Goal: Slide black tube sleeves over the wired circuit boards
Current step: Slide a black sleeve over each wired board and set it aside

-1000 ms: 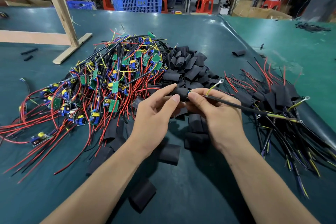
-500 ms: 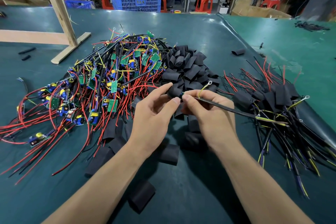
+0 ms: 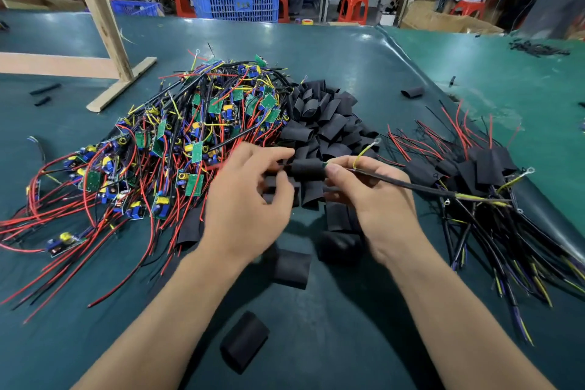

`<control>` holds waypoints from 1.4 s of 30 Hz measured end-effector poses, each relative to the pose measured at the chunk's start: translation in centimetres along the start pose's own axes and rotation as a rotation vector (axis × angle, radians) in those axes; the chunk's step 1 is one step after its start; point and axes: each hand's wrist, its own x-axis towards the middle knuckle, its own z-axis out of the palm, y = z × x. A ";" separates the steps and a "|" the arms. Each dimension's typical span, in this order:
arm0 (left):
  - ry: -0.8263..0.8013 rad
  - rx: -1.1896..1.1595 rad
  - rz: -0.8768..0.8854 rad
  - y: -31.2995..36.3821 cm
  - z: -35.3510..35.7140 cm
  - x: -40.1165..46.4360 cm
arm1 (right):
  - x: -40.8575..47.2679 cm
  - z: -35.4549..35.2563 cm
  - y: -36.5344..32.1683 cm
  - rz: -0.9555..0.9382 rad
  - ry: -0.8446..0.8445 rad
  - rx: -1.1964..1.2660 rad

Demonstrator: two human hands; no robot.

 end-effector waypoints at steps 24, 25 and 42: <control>-0.241 -0.112 0.241 -0.7 -0.3 -0.1 | 0.2 -1.7 -0.7 0.112 -0.285 0.002; -0.241 -0.114 0.221 -0.8 -0.4 -0.1 | 0.2 -1.7 -0.7 0.025 -0.290 -0.054; -0.244 -0.060 0.154 -0.7 -0.4 -0.1 | 0.6 -1.6 0.3 0.016 -0.184 -0.299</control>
